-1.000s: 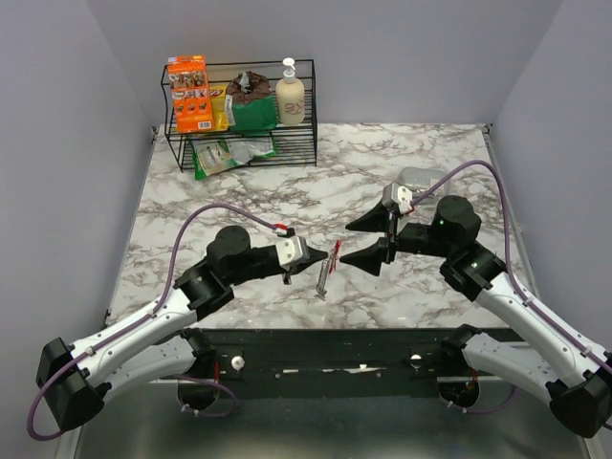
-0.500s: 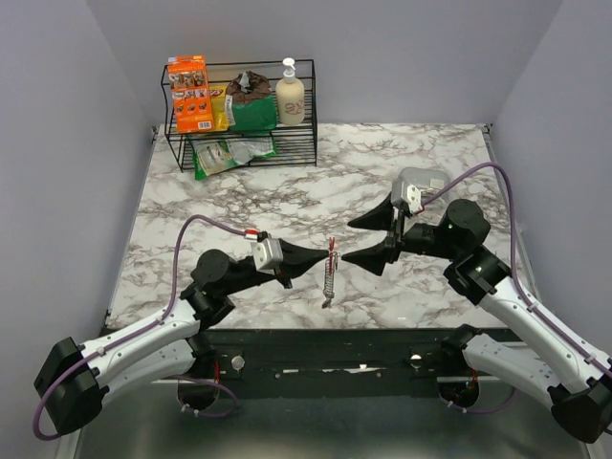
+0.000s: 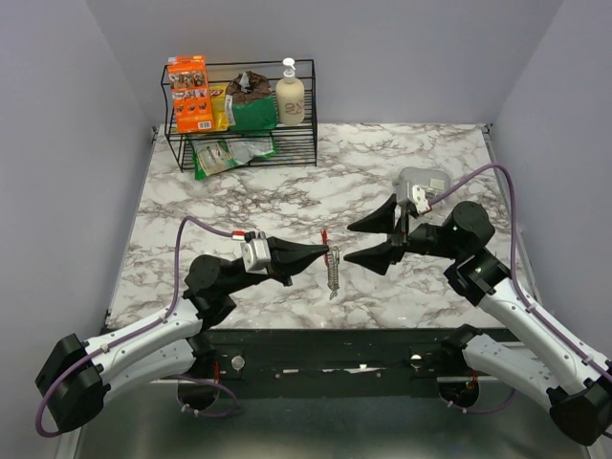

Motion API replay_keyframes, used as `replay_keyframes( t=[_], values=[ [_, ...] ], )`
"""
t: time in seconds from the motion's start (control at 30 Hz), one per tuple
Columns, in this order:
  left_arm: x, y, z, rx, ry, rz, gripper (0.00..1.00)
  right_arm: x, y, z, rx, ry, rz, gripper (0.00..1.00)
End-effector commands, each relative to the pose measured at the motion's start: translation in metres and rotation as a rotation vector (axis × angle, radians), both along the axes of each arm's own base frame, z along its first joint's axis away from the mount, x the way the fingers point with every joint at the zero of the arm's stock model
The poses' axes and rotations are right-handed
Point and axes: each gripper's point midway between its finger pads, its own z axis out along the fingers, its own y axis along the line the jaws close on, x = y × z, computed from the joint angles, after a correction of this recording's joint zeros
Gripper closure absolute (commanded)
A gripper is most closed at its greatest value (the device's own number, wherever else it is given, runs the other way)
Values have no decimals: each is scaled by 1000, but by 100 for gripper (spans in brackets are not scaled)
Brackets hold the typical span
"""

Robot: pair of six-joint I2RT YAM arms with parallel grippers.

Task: Put the keys on the keyring

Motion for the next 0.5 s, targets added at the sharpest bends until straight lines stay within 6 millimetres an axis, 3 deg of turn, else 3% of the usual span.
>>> replay_keyframes(
  t=[0.0,0.27,0.47],
  values=[
    [-4,2,17,-43,-42,-5,100,-18,3,9,44,-17,105,29],
    [-5,1,16,-28,-42,-12,100,-24,10,5,46,25,200,45],
    [-5,0,14,-17,-39,-13,100,-22,11,3,42,28,196,67]
  ],
)
